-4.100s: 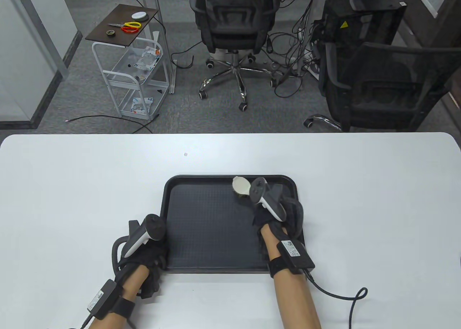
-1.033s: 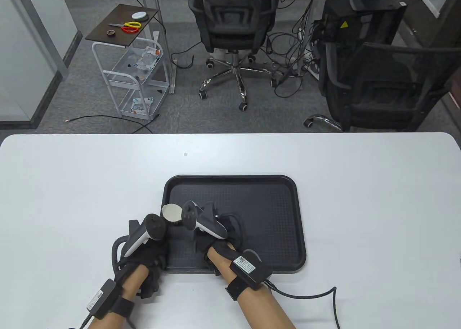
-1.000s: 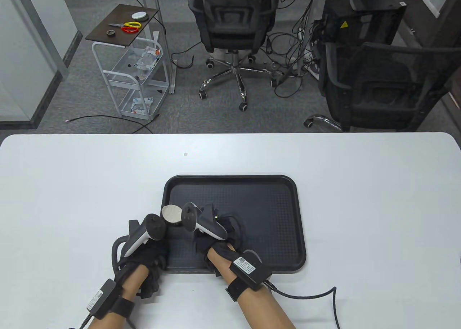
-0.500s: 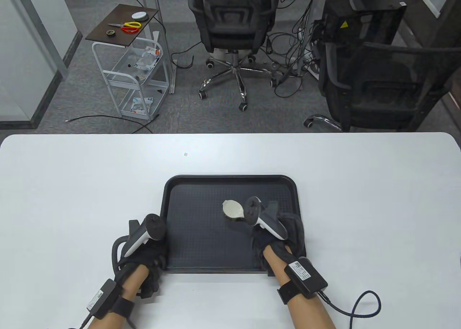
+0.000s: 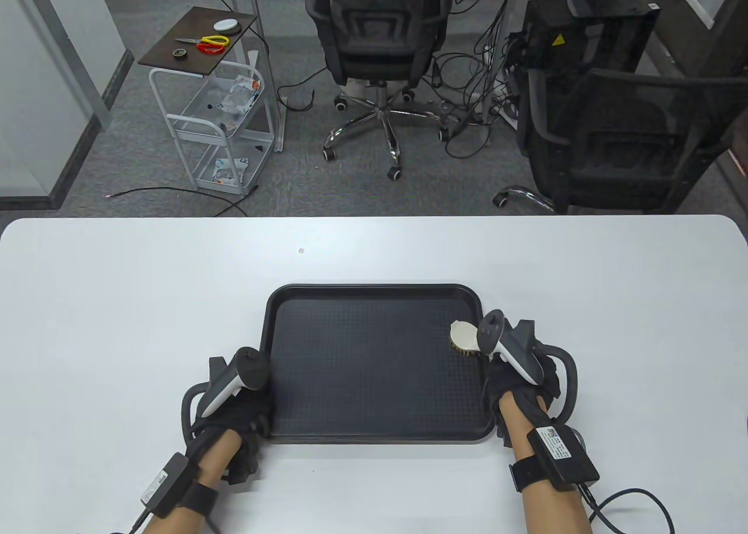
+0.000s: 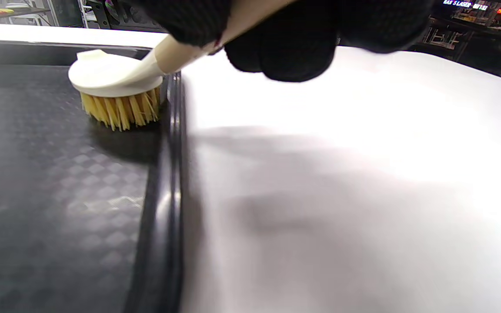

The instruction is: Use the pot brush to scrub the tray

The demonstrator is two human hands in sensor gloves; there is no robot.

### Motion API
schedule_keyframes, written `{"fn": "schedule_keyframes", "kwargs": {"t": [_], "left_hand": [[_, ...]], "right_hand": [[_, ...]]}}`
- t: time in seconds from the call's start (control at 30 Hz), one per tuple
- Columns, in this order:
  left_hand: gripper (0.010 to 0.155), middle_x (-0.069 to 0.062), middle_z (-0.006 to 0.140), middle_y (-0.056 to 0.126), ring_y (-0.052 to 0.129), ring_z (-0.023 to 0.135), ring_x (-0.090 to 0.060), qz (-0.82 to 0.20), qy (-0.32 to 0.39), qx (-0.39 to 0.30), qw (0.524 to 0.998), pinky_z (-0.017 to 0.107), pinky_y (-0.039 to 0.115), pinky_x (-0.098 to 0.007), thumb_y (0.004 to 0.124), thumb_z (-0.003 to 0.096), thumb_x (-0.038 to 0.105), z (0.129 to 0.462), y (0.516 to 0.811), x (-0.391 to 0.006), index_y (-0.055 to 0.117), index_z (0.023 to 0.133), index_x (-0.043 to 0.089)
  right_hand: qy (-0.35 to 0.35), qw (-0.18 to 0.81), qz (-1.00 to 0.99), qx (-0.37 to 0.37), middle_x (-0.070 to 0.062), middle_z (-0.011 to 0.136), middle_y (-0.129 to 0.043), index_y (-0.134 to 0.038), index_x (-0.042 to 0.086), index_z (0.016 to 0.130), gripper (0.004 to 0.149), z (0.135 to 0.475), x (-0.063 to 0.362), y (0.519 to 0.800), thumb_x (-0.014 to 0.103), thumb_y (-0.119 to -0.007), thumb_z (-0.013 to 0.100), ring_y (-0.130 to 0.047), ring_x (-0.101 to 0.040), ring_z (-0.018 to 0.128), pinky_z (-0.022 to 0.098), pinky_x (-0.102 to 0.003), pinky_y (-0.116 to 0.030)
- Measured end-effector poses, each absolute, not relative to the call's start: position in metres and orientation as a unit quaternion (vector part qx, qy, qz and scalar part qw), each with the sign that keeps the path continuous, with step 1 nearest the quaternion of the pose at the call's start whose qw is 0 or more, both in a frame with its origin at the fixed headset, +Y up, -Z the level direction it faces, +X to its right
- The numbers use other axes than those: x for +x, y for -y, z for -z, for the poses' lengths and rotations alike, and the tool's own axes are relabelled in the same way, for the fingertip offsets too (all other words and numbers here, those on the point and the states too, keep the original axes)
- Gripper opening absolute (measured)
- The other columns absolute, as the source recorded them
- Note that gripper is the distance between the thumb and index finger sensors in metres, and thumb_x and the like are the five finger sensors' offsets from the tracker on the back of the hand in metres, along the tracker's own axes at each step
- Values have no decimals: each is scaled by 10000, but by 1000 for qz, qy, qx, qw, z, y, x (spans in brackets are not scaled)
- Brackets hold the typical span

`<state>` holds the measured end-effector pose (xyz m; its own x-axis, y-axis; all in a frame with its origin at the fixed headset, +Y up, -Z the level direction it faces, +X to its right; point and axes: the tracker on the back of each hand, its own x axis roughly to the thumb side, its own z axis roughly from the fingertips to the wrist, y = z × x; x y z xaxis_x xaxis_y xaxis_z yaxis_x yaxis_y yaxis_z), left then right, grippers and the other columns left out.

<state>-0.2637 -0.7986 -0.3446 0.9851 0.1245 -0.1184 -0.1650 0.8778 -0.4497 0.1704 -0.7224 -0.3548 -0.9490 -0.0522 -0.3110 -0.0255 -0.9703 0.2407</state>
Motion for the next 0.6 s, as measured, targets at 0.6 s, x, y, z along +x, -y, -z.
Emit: {"fn": "schedule_keyframes", "kwargs": {"t": [0.6], "left_hand": [[760, -21, 802, 684, 731, 700, -229, -73, -43, -235, 968, 783, 435, -531, 723, 493, 439, 345, 799, -263, 240, 1068, 324]], "right_hand": [[76, -69, 991, -89, -76, 965, -758, -683, 279, 1004, 530, 339, -44, 722, 269, -779, 482, -892, -254, 715, 528, -483, -775]]}}
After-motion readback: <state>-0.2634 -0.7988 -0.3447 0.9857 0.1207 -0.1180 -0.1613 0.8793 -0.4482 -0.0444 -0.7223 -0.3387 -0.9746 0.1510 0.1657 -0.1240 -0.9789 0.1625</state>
